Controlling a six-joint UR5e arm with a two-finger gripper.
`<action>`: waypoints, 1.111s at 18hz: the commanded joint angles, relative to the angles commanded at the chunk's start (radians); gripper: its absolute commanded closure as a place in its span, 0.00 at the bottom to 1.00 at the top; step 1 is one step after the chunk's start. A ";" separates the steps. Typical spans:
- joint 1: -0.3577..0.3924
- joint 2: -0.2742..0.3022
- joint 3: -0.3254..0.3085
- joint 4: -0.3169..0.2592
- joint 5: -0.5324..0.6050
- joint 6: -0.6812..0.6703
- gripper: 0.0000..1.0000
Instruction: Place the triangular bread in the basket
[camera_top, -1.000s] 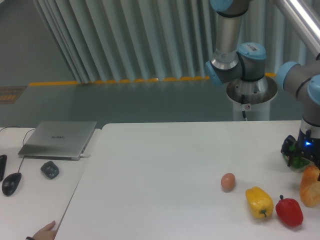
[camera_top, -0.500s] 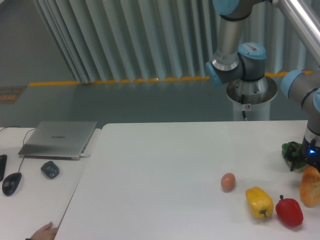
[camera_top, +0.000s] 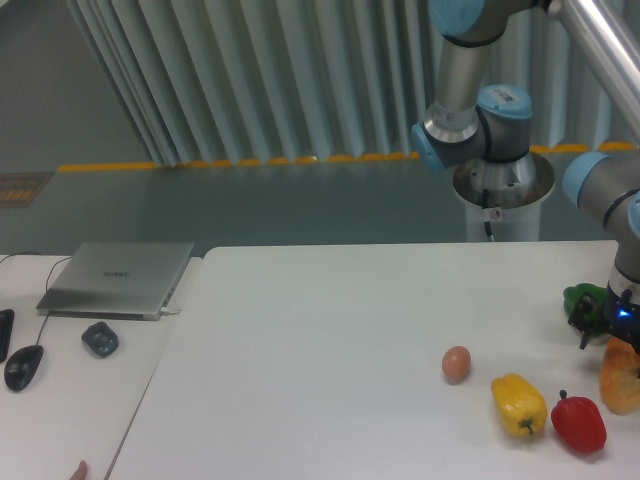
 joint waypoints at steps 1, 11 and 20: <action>0.000 0.000 0.000 0.000 0.000 0.000 0.37; -0.018 0.012 0.029 0.002 -0.003 -0.012 0.90; -0.052 0.083 0.132 -0.011 0.000 -0.020 0.89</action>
